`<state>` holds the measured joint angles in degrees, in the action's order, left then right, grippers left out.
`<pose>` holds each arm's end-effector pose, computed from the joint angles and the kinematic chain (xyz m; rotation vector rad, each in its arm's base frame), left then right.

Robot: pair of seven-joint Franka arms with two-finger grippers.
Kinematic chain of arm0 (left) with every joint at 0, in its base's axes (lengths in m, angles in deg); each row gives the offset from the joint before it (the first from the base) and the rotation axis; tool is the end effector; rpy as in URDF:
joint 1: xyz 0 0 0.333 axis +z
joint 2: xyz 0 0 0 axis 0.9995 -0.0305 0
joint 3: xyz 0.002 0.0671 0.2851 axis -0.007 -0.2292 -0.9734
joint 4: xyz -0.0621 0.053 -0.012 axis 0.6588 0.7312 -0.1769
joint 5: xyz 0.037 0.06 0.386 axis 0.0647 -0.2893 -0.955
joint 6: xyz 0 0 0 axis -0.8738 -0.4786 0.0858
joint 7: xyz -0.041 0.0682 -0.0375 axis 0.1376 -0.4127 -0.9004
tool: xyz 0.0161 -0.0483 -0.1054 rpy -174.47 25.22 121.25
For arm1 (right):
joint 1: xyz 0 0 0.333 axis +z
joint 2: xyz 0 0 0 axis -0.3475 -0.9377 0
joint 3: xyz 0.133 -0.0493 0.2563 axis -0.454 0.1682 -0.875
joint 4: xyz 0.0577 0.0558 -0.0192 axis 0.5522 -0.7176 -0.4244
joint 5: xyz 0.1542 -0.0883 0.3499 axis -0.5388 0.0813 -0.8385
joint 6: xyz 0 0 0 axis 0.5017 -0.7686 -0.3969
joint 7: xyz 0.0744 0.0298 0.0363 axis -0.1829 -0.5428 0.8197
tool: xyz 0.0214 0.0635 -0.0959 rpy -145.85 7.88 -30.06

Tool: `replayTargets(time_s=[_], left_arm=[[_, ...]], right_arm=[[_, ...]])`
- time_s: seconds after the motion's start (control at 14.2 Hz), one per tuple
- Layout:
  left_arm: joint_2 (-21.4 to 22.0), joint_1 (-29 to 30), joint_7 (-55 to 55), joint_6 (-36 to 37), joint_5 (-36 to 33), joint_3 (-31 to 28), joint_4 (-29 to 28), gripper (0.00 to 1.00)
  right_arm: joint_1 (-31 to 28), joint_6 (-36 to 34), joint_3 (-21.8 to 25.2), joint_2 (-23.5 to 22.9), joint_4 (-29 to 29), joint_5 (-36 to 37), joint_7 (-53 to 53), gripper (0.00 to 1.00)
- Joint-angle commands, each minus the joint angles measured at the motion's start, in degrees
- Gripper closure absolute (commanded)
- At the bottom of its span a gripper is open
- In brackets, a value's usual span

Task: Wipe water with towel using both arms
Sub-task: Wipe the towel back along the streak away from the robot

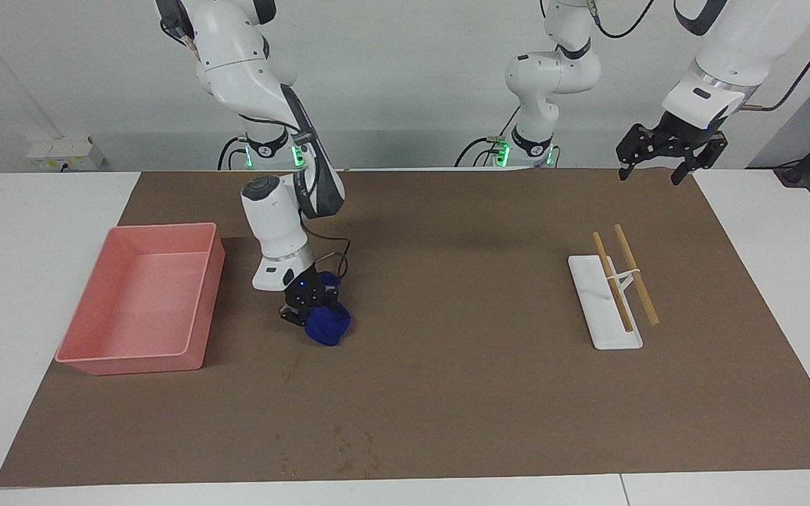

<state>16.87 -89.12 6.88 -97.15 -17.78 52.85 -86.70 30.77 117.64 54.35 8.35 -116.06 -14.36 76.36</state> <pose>0.5317 -0.0348 0.6054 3.0969 -0.2699 -0.0037 0.5771 0.1678 0.2470 -2.8987 -0.6010 -0.6373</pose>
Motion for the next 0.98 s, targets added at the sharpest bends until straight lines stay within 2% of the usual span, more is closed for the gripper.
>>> replayTargets(time_s=[0.0, 0.21, 0.49, 0.91], left_arm=[[1.4, 0.7, 0.8, -0.5, -0.8, 0.5, -1.6, 0.0], [1.4, 0.7, 0.8, -0.5, -0.8, 0.5, -1.6, 0.0], [1.4, 0.7, 0.8, -0.5, -0.8, 0.5, -1.6, 0.0], [1.4, 0.7, 0.8, -0.5, -0.8, 0.5, -1.6, 0.0]], right_arm=[[1.8, -4.2, -0.7, -2.0, -5.3, -0.1, -3.2, 1.0], [1.8, -12.2, -0.7, -0.6, -4.9, -0.1, -3.1, 1.0], [1.8, -19.5, -0.7, 0.8, -5.2, -0.1, -2.6, 1.0], [3.8, -20.6, -0.9, 2.8, -9.6, -0.1, -3.3, 1.0]])
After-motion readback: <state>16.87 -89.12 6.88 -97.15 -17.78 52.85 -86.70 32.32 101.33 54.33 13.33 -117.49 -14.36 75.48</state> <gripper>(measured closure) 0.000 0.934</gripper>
